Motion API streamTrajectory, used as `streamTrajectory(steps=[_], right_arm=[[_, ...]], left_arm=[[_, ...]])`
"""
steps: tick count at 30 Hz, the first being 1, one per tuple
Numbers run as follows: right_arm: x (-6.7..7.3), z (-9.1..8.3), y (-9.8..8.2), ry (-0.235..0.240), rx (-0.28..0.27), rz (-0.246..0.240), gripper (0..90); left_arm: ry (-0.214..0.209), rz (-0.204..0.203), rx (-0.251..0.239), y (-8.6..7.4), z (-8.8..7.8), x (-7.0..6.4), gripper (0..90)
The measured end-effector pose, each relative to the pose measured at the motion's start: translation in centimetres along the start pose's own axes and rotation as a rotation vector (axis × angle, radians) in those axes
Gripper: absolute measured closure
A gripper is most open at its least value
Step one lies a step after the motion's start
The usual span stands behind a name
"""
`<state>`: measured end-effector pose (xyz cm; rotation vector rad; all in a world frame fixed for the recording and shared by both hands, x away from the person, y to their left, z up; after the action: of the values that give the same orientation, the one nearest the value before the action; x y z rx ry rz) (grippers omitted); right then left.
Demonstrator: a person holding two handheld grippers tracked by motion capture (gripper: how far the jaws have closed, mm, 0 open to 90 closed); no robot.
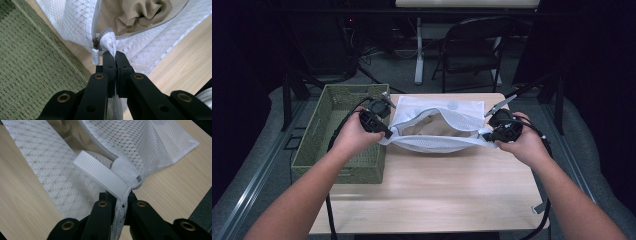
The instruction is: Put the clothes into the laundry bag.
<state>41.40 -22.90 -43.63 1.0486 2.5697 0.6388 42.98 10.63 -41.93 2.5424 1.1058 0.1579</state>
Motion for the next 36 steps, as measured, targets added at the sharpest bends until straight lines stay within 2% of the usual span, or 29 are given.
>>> streamTrajectory(steps=[5,17,24,32,36], right_arm=[[-0.5,-0.5,0.8,-0.007,0.012,0.006,88.7],[-2.1,-0.6,2.9,-0.018,0.041,0.027,88.7],[-2.9,-0.3,3.7,-0.033,0.04,0.05,88.7],[-3.3,-0.5,4.5,-0.052,0.033,0.049,88.7],[-3.4,-0.6,4.9,-0.065,0.02,0.048,88.7]], left_arm=[[-0.001,-0.021,-0.002,0.6,-0.1,0.3,88.4],[0.029,-0.054,0.01,2.5,-0.4,2.0,88.5],[0.033,-0.071,0.004,3.0,-0.7,2.6,88.5],[0.035,-0.08,-0.003,3.6,-1.0,3.2,88.5],[0.049,-0.085,-0.015,3.9,-1.4,3.6,88.5]])
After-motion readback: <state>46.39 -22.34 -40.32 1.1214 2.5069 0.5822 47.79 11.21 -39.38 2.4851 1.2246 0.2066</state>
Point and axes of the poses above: each handheld gripper's, and its own axes: z roughly forward along the jaws, y roughly out of its top, x roughly to its left, the point moved 5 cm from there along z, roughly forward along the jaws
